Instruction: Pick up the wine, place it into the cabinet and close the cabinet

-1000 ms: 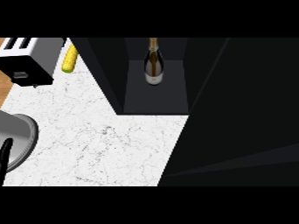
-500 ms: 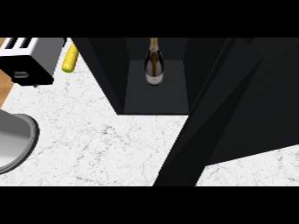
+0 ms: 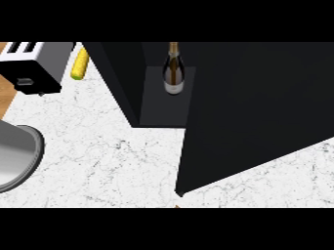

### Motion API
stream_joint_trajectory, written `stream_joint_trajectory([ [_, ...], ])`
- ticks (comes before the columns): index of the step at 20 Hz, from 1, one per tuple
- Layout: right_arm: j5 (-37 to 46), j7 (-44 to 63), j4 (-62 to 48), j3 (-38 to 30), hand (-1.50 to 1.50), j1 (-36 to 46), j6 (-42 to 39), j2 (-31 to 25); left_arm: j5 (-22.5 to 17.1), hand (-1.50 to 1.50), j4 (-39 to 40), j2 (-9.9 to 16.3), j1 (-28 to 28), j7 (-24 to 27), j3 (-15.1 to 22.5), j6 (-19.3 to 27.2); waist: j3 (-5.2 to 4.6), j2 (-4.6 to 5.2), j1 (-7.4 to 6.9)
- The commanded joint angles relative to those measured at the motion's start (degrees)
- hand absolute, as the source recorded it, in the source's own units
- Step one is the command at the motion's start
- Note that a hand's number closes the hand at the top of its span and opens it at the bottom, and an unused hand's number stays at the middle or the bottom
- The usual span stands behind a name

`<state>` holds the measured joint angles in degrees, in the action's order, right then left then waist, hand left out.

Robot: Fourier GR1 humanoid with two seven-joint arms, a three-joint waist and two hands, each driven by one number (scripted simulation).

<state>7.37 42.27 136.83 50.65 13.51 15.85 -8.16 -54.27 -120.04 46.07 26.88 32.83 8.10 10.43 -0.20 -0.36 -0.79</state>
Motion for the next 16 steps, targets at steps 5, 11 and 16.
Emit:
stream_joint_trajectory([
  [5, -5.60, 1.94, -10.64, -0.11, 1.50, 17.21, 8.00, 7.67, 1.03, -1.50, 0.92, -2.29, -2.84, -1.83, 0.95, 0.17, 0.02, 0.45, -0.78],
  [11, -13.18, 0.50, -18.16, -4.50, 1.50, 30.81, 13.06, 7.75, 0.30, -1.50, 1.85, -2.76, -5.55, -3.75, 0.94, 0.20, -0.06, 0.63, -1.64],
  [16, -18.73, -4.86, -32.47, -12.75, 1.50, 44.60, 14.38, 8.04, 1.15, -1.50, 0.92, -4.46, -7.59, -5.33, 1.46, 1.93, 0.07, 0.61, -1.42],
])
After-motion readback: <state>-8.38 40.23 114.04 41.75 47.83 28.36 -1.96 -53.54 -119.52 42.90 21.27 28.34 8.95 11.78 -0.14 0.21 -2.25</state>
